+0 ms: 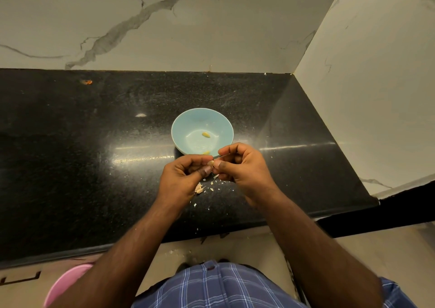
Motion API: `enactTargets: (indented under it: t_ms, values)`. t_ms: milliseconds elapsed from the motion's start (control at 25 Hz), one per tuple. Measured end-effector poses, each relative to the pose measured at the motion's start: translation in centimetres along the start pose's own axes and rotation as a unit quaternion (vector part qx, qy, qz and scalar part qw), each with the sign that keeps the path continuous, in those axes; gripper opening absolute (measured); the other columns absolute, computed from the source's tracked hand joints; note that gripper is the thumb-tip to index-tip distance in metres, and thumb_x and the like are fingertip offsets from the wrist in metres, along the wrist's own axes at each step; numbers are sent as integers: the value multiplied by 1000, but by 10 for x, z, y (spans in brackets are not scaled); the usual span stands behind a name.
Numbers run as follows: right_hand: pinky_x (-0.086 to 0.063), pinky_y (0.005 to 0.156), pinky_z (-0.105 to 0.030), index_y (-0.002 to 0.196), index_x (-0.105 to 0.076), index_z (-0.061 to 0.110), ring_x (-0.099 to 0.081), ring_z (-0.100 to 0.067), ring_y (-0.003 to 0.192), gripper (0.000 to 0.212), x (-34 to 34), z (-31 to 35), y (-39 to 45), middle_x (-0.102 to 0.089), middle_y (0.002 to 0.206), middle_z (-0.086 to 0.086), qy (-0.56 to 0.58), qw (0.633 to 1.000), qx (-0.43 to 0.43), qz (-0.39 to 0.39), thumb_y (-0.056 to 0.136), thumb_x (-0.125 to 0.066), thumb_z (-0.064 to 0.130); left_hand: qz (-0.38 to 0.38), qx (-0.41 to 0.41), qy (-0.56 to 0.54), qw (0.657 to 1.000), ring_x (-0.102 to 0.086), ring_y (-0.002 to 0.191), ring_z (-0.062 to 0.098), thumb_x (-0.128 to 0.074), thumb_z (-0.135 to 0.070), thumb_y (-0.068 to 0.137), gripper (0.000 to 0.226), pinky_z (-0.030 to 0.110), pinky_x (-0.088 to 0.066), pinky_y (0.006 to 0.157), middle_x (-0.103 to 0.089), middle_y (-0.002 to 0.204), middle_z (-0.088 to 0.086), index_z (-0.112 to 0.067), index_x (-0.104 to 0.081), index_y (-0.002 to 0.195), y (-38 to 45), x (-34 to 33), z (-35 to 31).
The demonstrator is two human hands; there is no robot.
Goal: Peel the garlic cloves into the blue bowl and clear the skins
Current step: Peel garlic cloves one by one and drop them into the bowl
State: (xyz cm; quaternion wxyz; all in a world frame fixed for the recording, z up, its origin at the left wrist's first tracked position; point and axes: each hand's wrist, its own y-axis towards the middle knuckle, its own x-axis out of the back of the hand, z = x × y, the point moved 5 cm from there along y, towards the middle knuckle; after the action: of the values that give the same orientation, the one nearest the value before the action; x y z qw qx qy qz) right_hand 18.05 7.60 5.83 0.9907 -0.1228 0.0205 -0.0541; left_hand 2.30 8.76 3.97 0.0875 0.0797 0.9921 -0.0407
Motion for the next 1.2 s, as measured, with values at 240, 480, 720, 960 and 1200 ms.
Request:
enactTargets:
  t_ms: [240,480,720,960,1200]
  values:
    - [-55,63,-21,108,-64,4,-72,-13,74,25,-3,3,-1,-73,89,-12,-42,999,24,-10,86,-74,-2,-6,18,1,1000,-76,93,23,-73,3,86,19,32,-62,82,-79,94,10,-7,-73,101,-1,1,5]
    - [-59,76,-33,99,-70,18,-70,-14,81,15,3,-15,0,-72,86,-2,-173,984,15,-33,89,-72,7,-48,44,-68,996,-75,94,24,-74,-1,85,22,28,-61,80,-77,101,15,-7,-73,106,4,8,4]
    - [-47,72,-11,105,-75,22,-63,2,84,15,27,-6,4,-69,89,15,-328,942,52,-48,97,-66,14,-19,155,-146,977,-69,80,12,-68,-7,89,22,18,-58,70,-77,95,12,-6,-74,109,6,6,12]
    - [-59,87,-34,111,-77,21,-69,-8,96,22,24,4,1,-75,104,6,-316,941,118,-39,90,-76,23,0,171,-138,976,-73,77,14,-71,-9,85,23,20,-59,67,-77,89,11,-2,-71,107,6,6,11]
    - [-61,82,-25,109,-77,10,-73,-8,91,21,-3,2,0,-77,99,0,-225,967,121,-4,88,-77,12,-3,147,-123,982,-67,62,12,-74,-13,74,26,18,-56,59,-74,74,10,0,-71,96,6,2,9]
